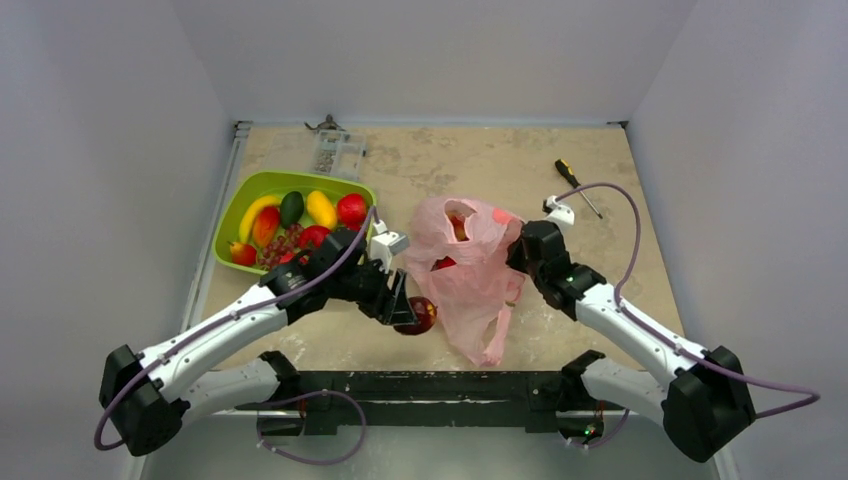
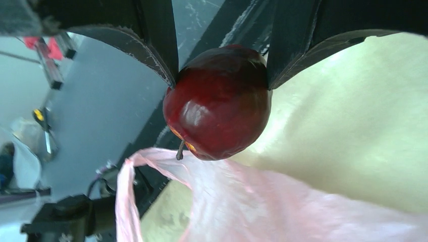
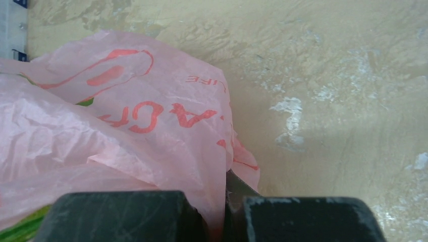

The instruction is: Take the fake fruits out of the plastic bag

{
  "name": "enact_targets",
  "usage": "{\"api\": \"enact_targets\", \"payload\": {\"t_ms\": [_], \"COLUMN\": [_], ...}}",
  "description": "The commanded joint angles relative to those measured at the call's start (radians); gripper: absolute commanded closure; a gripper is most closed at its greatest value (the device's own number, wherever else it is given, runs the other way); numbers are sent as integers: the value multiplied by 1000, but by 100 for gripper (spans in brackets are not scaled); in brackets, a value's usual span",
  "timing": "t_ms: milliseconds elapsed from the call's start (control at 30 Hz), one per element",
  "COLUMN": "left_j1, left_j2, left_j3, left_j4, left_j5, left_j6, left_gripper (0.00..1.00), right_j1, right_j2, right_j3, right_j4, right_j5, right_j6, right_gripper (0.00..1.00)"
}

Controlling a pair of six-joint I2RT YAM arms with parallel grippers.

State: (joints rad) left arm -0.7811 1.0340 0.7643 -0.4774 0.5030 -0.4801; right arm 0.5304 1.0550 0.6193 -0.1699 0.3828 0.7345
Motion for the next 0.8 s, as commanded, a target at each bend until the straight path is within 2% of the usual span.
{"api": "enact_targets", "payload": {"t_ms": [0, 133, 267, 400, 567, 700, 767], "left_j1": [17, 103, 254, 333, 385, 416, 423], "left_j2": [-86, -121, -84, -18, 45, 69, 50], "left_j3": [129, 209, 287, 329, 292, 218, 174], "left_j4": [-122, -208, -256, -257, -194, -198, -191], "left_j5": [-257, -356, -422, -646, -878, -1063, -1128], "left_j6": [57, 99, 122, 101, 47, -79, -135], "left_gripper": [100, 100, 100, 100, 99, 99, 93], "right_j1": [-15, -17, -16, -15, -15, -13, -11], "right_j2": [-57, -144, -232, -248, -246, -247, -243], "right_j3": [-55, -127, -194, -228, -284, -319, -324], "right_j4": [-22, 7, 35, 80, 160, 214, 228], "right_j5": [53, -42, -182, -357, -515, -562, -570], "right_j6": [-15, -54, -68, -105, -102, -68, -58], "right_gripper": [100, 100, 100, 100, 100, 100, 100]}}
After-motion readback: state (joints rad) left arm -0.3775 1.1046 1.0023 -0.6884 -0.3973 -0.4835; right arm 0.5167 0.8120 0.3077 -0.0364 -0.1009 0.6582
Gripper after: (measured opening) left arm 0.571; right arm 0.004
